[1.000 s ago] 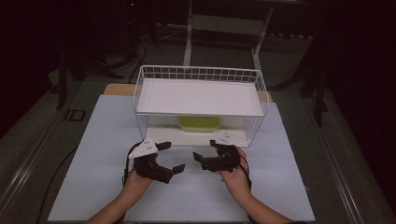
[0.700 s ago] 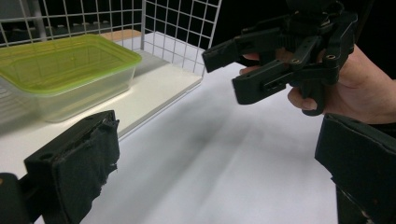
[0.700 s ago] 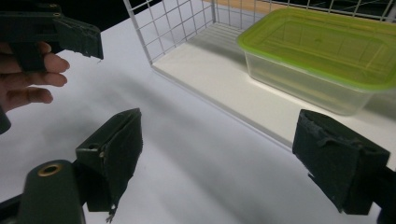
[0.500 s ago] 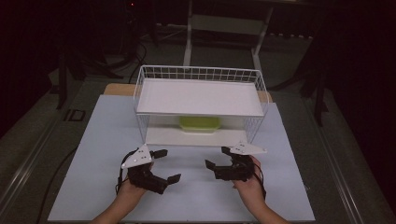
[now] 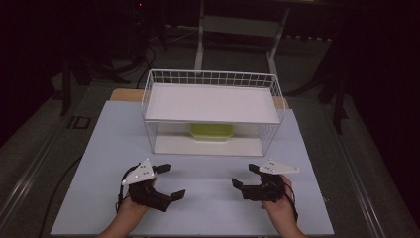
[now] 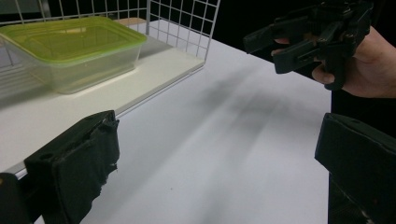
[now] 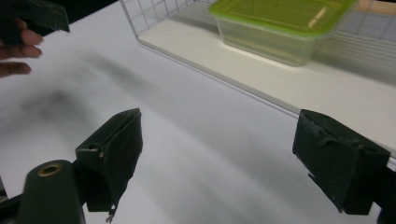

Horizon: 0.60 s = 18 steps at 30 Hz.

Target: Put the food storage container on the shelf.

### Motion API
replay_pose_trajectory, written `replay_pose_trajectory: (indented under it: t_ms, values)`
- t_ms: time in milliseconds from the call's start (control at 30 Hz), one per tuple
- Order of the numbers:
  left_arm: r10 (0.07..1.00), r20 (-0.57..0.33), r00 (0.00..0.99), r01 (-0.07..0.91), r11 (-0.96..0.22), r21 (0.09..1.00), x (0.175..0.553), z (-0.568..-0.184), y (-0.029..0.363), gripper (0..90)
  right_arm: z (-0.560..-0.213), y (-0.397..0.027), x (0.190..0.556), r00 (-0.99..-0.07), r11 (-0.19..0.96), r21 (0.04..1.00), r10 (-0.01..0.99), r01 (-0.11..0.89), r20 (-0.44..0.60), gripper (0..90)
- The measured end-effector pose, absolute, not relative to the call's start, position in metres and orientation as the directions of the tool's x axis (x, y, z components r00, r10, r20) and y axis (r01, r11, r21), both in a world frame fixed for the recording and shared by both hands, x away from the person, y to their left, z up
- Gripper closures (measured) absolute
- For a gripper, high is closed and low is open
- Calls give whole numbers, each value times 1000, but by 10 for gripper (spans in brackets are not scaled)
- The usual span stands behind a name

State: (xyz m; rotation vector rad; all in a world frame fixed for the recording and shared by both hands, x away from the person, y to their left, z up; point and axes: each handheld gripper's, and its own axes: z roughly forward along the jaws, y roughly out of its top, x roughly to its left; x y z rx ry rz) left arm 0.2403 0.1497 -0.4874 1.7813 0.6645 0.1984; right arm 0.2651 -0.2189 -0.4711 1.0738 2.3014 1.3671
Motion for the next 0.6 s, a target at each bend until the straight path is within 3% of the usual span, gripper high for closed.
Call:
replay_pose_trajectory:
  t_ms: [600]
  values:
    - [525,-165,835,321,-221,921,237,-500,148,4,-492,-235,259,-727,336,831,677,443,114,159]
